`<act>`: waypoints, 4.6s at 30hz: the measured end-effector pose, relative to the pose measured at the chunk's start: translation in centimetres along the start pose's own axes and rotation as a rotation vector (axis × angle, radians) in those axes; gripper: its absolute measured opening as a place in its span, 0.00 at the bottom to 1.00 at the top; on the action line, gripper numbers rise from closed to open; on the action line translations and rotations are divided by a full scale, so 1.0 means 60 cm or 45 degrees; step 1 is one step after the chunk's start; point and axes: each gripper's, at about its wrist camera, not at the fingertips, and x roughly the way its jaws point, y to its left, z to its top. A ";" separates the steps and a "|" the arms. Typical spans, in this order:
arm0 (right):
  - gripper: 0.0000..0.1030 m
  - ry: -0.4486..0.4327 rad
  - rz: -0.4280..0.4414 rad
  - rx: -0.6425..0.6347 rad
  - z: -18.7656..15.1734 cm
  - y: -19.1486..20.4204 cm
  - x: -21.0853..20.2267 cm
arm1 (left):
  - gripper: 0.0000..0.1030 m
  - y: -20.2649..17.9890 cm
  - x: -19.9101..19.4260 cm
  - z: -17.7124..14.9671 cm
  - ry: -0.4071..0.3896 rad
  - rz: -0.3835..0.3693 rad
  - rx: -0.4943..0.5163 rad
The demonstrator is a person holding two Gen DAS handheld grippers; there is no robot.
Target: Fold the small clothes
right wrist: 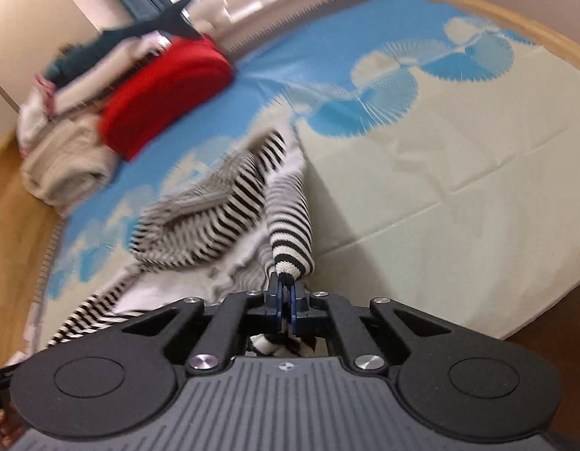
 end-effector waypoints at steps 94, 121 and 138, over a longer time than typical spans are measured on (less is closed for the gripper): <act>0.40 -0.068 -0.325 -0.636 0.179 0.127 0.581 | 0.57 0.175 0.474 0.272 0.111 0.303 -0.138; 0.42 0.325 -0.243 -0.087 0.046 -0.078 0.361 | 0.31 0.209 0.373 0.065 0.601 0.185 -0.257; 0.02 0.295 -0.325 -0.026 0.066 -0.101 0.295 | 0.02 0.195 0.304 0.058 0.606 0.307 -0.056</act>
